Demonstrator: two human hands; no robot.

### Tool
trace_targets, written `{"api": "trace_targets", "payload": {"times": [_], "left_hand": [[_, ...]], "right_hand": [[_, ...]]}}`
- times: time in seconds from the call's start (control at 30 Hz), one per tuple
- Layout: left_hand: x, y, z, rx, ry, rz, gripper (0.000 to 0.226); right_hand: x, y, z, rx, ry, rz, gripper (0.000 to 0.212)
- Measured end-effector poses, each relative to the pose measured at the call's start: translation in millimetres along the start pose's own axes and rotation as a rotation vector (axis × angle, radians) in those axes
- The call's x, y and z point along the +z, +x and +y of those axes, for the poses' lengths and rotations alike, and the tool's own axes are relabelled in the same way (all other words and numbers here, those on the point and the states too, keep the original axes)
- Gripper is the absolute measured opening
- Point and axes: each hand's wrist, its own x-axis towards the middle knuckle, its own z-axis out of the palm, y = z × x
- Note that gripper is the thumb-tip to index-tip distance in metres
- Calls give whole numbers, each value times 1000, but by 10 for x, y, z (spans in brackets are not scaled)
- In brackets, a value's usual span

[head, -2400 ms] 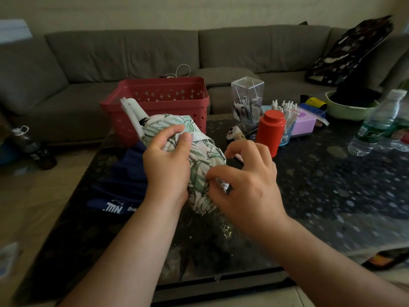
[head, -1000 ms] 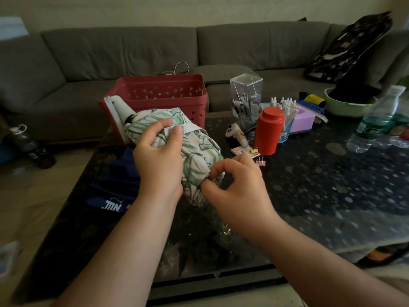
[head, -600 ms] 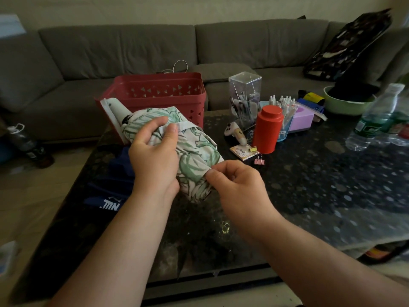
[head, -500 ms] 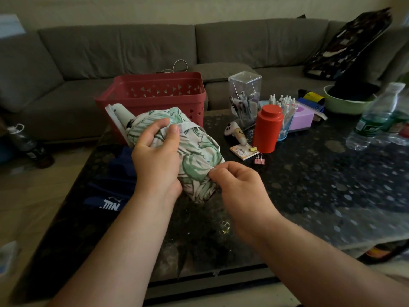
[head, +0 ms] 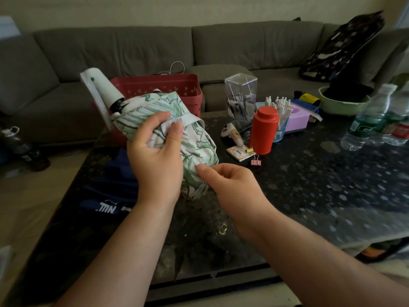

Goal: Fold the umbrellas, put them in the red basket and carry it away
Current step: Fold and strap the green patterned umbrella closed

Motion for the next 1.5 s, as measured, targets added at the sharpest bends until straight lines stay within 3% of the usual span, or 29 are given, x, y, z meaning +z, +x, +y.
{"api": "trace_targets", "payload": {"times": [0.2,0.37,0.53,0.73,0.8,0.93,1.07,1.17,1.27,1.4,1.5], "left_hand": [[18,-8,61,-202,-230,3,23],[22,9,120,-246,-291,-58,28],[-50,24,89,-145,-84,-141,30],[-86,-67,137,-135,86,-370,29],[-85,-120,203,-128,52,-472,30],[-85,-173,264,-103,17,-594,26],[-99,-206,323,-193,-134,-730,47],[-107,-218,391,-163,-166,-787,45],[-123,-259,468,-201,-243,-875,42],[-139,-379,479,-379,-386,-998,43],[-142,-443,435,-482,-499,-1040,44]], "right_hand": [[-14,23,3,175,261,-33,18],[-71,8,-55,150,198,-80,23],[-288,75,-235,-62,-300,5,41],[-375,108,-422,-545,-406,152,13],[-383,119,-418,-552,-448,122,12],[-422,156,-340,-490,-508,73,30],[-482,209,-319,-453,-403,39,45],[-544,208,-351,-382,-215,-71,64],[-638,204,-433,-358,-102,-319,88],[-666,186,-476,-261,-32,-678,73],[-653,171,-435,-294,11,-695,48]]}}
